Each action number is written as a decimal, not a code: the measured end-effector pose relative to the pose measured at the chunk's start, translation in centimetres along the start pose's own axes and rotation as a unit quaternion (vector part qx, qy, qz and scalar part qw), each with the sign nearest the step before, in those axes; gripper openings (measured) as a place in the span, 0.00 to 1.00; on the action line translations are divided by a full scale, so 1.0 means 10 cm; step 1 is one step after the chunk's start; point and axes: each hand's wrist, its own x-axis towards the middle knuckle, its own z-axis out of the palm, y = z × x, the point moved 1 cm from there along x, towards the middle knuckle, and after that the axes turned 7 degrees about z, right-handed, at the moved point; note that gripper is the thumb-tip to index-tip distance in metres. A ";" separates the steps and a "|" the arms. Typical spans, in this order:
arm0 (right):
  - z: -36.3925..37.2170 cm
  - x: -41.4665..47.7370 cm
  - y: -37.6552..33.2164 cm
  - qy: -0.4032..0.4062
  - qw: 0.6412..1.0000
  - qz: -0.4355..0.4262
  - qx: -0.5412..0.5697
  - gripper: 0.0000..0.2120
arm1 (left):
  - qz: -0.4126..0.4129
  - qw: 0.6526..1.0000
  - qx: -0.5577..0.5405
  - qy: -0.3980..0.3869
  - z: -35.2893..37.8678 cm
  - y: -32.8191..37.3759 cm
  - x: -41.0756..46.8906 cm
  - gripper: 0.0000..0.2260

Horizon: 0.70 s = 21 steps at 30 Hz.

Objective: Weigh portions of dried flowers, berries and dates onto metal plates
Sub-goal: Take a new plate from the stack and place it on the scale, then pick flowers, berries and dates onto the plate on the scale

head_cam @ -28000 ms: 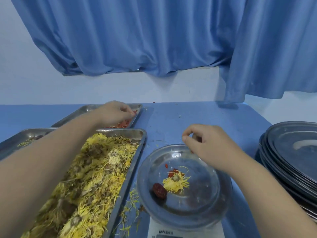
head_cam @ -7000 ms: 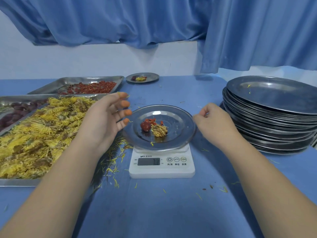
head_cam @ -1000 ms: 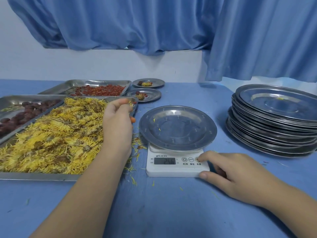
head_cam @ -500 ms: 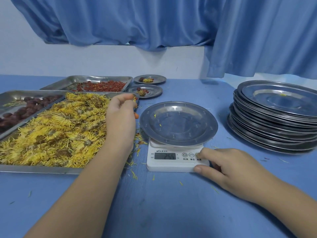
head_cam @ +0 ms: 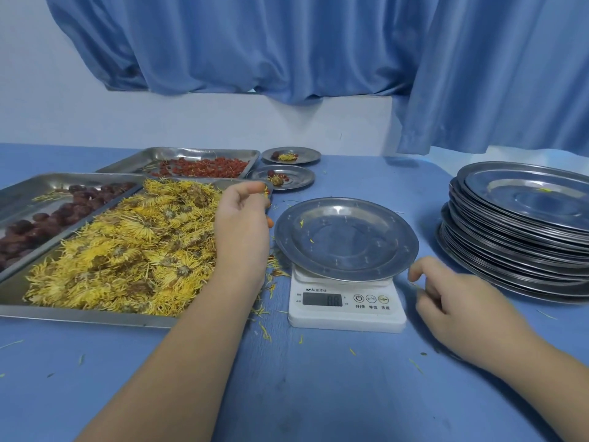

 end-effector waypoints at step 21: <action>-0.10 0.16 -0.42 0.221 0.955 -0.089 0.177 0.12 | 0.256 0.926 0.203 -0.189 0.05 0.05 -0.16 0.10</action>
